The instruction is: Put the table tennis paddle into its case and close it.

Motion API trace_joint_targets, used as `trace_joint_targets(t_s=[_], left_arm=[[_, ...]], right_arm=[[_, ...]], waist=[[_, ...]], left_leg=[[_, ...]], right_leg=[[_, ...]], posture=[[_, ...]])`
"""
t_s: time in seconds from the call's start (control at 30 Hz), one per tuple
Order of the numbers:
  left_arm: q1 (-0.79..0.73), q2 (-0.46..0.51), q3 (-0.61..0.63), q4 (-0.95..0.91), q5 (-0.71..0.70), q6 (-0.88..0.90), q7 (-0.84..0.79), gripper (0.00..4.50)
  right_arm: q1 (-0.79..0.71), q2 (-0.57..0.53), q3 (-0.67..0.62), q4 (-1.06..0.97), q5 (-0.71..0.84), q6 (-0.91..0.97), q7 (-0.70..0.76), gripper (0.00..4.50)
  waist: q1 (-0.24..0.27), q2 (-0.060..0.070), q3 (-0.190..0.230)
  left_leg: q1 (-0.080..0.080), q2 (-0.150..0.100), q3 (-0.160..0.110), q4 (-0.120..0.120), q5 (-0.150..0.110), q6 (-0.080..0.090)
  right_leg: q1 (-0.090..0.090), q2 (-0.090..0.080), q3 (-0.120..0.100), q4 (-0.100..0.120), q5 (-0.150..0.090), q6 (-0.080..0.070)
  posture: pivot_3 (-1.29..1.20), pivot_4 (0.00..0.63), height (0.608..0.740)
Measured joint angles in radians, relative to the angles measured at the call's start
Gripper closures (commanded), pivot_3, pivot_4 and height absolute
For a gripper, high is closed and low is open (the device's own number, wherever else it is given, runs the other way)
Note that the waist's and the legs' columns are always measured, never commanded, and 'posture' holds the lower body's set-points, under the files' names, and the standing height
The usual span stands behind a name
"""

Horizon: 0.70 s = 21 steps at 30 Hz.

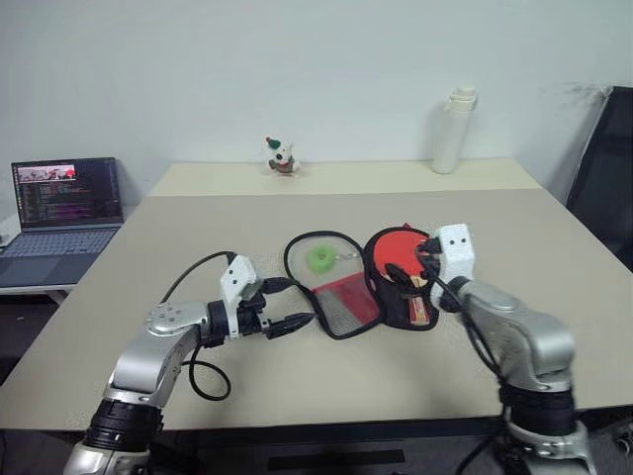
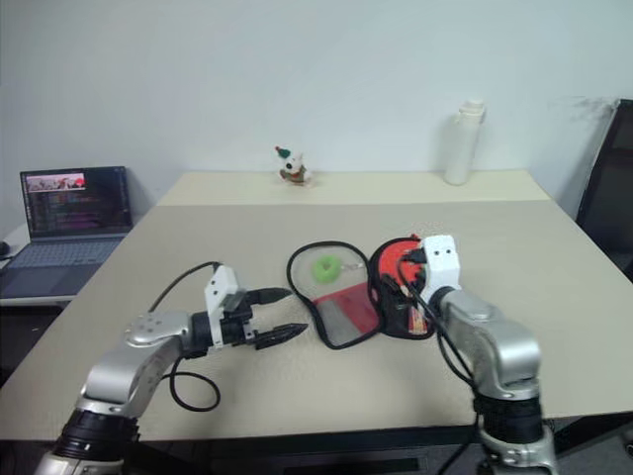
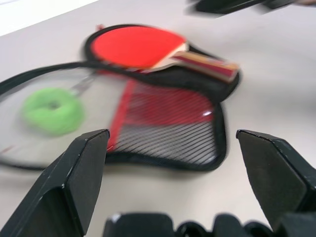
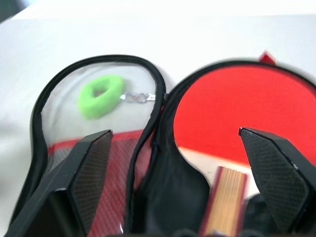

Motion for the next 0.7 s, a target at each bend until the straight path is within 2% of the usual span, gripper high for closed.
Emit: trace_joint_targets(t_s=[0.1, 0.23, 0.43, 0.7], left_arm=[[-0.016, 0.003, 0.006, 0.070, 0.032, -0.021, 0.020, 0.62], [-0.058, 0.022, 0.002, 0.224, 0.099, -0.043, 0.034, 2.08], [-0.173, -0.001, -0.033, 0.391, 0.173, -0.106, 0.057, 4.40], [-0.276, -0.090, -0.077, 0.658, 0.280, -0.234, 0.131, 4.46]], right_arm=[[0.003, -0.085, -0.027, -0.013, 0.050, 0.028, 0.072, 0.00], [0.003, -0.224, -0.075, -0.092, 0.174, 0.046, 0.235, 0.00], [0.013, -0.272, -0.049, -0.146, 0.260, 0.046, 0.313, 0.00], [0.020, -0.300, -0.041, -0.146, 0.270, 0.038, 0.312, 0.00]], waist=[[0.000, 0.000, 0.000], [-0.002, 0.000, 0.000], [0.000, -0.001, 0.000], [0.001, -0.003, 0.000]], left_leg=[[0.001, -0.001, 0.000, 0.000, 0.000, 0.000], [0.000, -0.001, 0.000, -0.001, 0.000, 0.000], [0.000, -0.001, 0.001, 0.000, 0.000, 0.000], [-0.001, -0.001, 0.001, 0.000, 0.000, 0.000]], right_leg=[[0.000, 0.000, 0.000, 0.000, 0.000, 0.000], [0.000, 0.003, 0.000, -0.001, 0.000, 0.000], [0.000, 0.002, -0.001, -0.001, 0.000, 0.000], [0.000, 0.001, -0.001, -0.001, 0.000, 0.000]], posture=[[0.00, 0.150, 0.740], [0.00, 0.150, 0.740], [0.00, 0.150, 0.740], [0.00, 0.150, 0.740]])
